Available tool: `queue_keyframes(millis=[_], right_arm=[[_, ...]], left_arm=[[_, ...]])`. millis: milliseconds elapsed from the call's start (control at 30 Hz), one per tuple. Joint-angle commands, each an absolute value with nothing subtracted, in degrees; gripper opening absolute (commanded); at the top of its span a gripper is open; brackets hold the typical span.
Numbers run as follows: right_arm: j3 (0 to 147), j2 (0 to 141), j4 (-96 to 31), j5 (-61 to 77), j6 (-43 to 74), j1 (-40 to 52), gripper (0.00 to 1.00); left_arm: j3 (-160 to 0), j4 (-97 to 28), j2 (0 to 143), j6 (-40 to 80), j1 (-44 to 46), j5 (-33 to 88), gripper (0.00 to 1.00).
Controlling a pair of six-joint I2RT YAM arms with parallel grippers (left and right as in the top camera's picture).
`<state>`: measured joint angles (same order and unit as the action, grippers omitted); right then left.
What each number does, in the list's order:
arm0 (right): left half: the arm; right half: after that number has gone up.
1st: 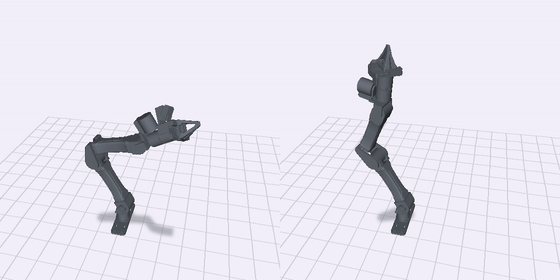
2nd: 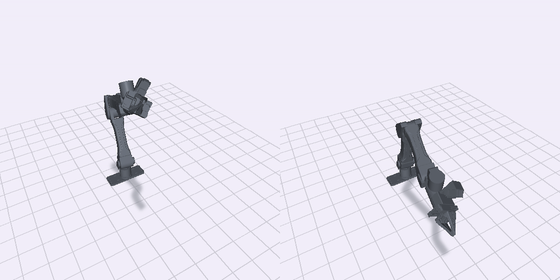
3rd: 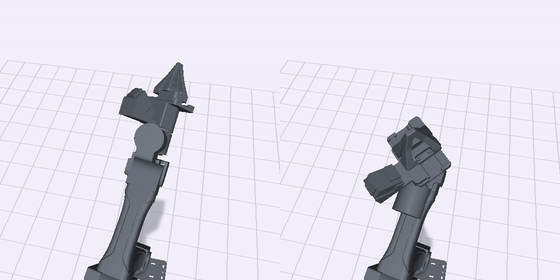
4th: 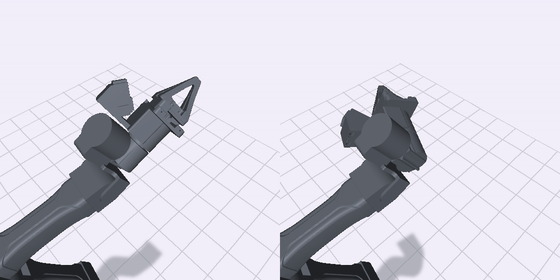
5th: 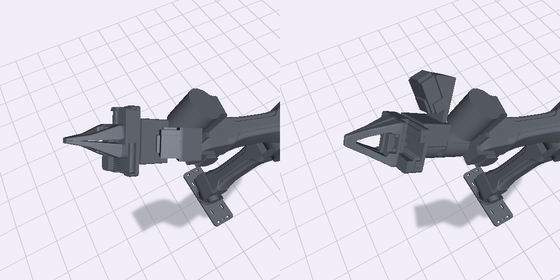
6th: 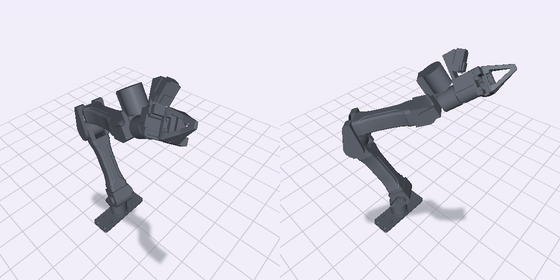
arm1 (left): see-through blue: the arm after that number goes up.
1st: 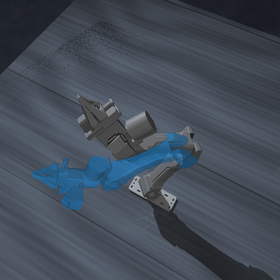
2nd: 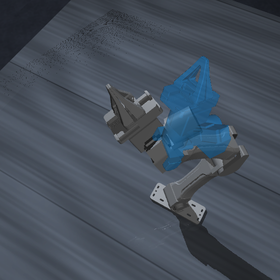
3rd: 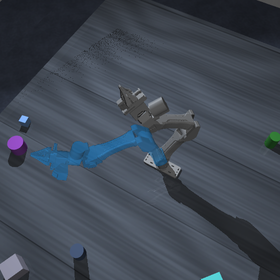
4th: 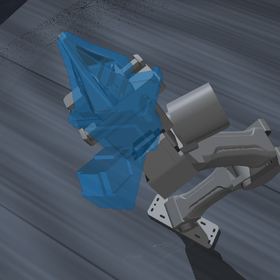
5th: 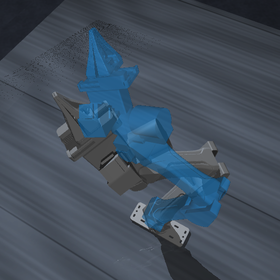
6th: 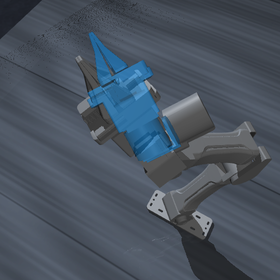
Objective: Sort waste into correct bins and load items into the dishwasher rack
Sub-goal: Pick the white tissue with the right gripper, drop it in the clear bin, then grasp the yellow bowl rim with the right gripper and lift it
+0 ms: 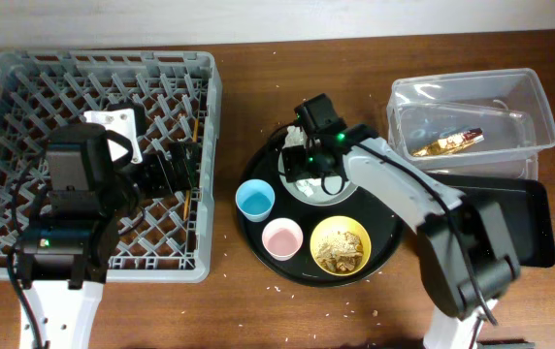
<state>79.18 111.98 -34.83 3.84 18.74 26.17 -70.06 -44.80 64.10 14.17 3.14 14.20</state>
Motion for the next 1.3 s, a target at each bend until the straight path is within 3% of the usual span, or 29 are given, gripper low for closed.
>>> queue_keyframes(millis=[0,33,100,400,467,667,700,733,800,900,1033,1133,1267], right_arm=[[78.8,114.0,-34.9,1.7,18.4,25.3,0.35],[78.8,113.6,-35.1,1.7,18.4,25.1,0.30],[78.8,111.5,-37.1,2.6,18.4,23.2,0.04],[78.8,90.1,-40.1,14.4,20.4,2.8,0.04],[78.8,90.8,-37.0,13.9,20.4,-5.2,0.04],[78.8,95.0,-27.7,12.8,20.4,-15.3,0.04],[78.8,95.3,-28.2,13.1,20.3,-15.8,0.23],[78.8,95.2,-29.9,13.5,19.4,-15.8,0.71],[78.8,93.4,-33.7,19.3,17.9,-15.8,0.75],[78.8,87.8,-41.0,27.4,16.7,-14.0,0.74],[78.8,80.6,-55.4,27.2,16.9,-4.5,0.72],[76.1,81.2,-66.3,24.3,22.0,12.1,0.69],[63.3,84.6,-58.0,18.6,33.1,28.1,0.55]], left_arm=[[-71.0,-44.7,64.1,14.3,2.8,14.8,0.99],[-71.0,-44.7,64.1,14.3,2.8,14.8,0.99],[-71.0,-44.7,64.1,14.3,2.8,14.8,0.99],[-71.0,-44.7,64.1,14.3,2.8,14.8,0.99],[-71.0,-44.7,64.1,14.3,2.8,14.8,0.99],[-71.0,-44.7,64.1,14.3,2.8,14.8,0.99],[-71.0,-44.7,64.1,14.3,2.8,14.8,0.99],[-71.0,-44.7,64.1,14.3,2.8,14.8,0.99],[-71.0,-44.7,64.1,14.3,2.8,14.8,0.99],[-71.0,-44.7,64.1,14.3,2.8,14.8,0.99],[-71.0,-44.7,64.1,14.3,2.8,14.8,0.99],[-71.0,-44.7,64.1,14.3,2.8,14.8,0.99],[-71.0,-44.7,64.1,14.3,2.8,14.8,0.99]])
